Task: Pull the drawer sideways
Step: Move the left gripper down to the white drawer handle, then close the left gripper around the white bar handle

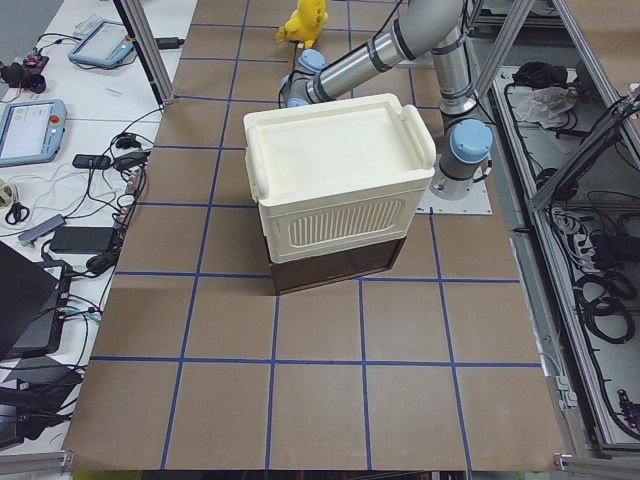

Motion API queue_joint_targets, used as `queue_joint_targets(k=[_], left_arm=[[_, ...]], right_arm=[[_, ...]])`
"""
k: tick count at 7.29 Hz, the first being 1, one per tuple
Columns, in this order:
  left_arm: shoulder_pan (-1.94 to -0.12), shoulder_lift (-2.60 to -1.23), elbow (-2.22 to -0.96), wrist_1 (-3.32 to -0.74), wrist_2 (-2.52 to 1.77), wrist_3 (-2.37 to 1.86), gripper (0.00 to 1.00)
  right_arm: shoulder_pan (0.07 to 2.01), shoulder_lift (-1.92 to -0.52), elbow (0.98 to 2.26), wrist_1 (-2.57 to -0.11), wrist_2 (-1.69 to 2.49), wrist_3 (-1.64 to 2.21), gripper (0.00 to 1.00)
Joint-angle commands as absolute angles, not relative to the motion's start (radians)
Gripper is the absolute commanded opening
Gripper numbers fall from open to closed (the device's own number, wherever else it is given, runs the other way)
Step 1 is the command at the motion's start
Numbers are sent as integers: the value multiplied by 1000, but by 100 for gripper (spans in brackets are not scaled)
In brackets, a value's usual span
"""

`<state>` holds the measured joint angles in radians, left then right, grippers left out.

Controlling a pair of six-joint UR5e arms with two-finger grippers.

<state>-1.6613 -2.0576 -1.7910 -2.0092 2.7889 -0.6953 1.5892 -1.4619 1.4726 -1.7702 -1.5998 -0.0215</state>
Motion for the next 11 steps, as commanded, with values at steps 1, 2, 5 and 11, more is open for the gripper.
queue_joint_targets(k=[1,2,5,11], left_arm=[[-1643,-2056,-1799,-2011,2815,-709,84],[-1643,-2057,-1799,-2013,2815,-712,80],[-1643,-2060,-1798,-2013,2815,-729,41],[-1651,-2066,-1787,-2014,2813,-761,24]], right_arm=[[1589,-1462,1473,-1770,-1600,-21,100],[1589,-1462,1473,-1770,-1598,-21,100],[1589,-1462,1473,-1770,-1600,-21,100],[1589,-1462,1473,-1770,-1598,-21,100]])
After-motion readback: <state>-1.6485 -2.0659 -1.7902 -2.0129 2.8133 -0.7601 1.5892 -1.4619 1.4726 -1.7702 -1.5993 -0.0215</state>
